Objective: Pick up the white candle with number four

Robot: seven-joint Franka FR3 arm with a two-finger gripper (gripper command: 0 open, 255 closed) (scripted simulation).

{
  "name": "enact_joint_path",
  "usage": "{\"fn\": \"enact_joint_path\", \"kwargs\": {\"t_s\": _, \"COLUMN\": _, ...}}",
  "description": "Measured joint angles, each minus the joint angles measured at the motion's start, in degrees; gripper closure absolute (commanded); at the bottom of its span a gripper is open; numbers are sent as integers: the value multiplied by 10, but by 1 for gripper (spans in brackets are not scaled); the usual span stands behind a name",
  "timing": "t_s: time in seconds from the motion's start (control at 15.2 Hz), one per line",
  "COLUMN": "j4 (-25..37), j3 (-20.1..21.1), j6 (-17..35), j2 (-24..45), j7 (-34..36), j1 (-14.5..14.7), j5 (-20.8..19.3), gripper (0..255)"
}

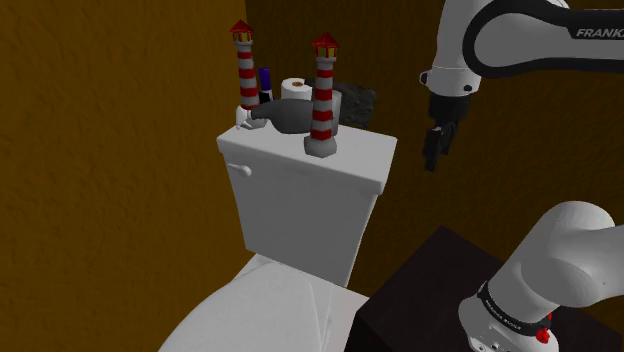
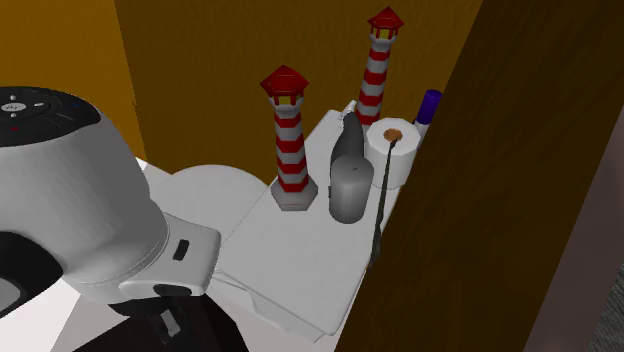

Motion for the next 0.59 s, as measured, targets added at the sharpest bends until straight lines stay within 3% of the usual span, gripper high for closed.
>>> {"fn": "enact_joint_path", "kwargs": {"t_s": 0.26, "j4": 25, "j3": 14, "j6": 22, "j2": 34, "j7": 29, "j1": -6, "j5": 6, "gripper": 0}}
{"fn": "enact_joint_path", "kwargs": {"t_s": 0.59, "j4": 105, "j3": 47, "j6": 70, "j2": 134, "j7": 101, "j1": -20, "j5": 10, "gripper": 0}}
